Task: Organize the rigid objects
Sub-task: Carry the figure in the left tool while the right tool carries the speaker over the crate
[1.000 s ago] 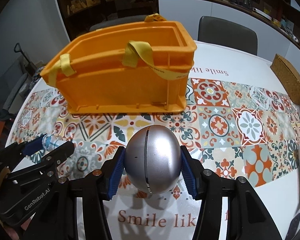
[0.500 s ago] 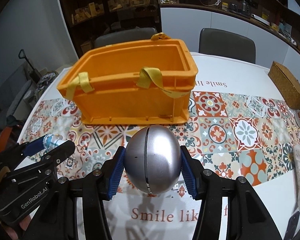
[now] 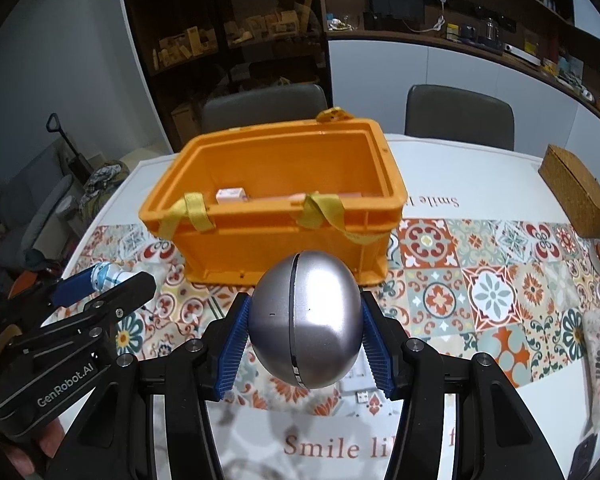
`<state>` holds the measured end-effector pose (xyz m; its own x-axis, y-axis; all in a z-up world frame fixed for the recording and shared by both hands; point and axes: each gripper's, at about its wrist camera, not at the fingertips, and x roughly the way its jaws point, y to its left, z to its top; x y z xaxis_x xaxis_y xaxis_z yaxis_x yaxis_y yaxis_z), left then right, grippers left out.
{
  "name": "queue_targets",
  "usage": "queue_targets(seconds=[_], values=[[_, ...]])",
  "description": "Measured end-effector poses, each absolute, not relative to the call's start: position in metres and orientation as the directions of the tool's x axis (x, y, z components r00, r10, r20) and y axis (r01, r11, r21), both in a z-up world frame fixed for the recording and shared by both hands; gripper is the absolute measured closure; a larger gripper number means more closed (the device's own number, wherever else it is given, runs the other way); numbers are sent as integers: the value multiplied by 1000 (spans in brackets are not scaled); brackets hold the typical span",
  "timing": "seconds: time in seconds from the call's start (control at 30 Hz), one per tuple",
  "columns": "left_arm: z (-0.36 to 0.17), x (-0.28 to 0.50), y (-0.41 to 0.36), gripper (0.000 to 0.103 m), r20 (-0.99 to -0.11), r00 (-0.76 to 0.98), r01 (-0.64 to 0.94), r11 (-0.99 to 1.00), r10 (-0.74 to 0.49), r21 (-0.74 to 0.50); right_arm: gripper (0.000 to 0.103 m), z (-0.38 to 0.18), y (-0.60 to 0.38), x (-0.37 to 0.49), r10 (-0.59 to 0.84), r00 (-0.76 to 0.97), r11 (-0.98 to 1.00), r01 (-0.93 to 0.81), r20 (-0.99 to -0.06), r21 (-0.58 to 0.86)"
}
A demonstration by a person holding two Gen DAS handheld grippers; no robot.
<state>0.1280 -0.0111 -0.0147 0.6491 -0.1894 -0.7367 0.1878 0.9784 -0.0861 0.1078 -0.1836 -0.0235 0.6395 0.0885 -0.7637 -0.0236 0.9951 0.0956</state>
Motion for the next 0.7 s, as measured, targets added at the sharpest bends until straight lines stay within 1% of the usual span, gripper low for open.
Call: queue_targets(seconds=[0.17, 0.5, 0.7], values=[[-6, 137, -9, 49, -719, 668, 195, 978, -191, -79, 50, -16, -180, 117, 89, 655, 995, -33, -750, 89], [8, 161, -8, 49, -714, 668, 208, 974, -210, -92, 50, -2, -179, 140, 99, 670, 994, -30, -736, 105], [21, 177, -11, 49, -698, 685, 220, 972, -210, -77, 50, 11, -177, 156, 94, 687, 995, -32, -720, 99]])
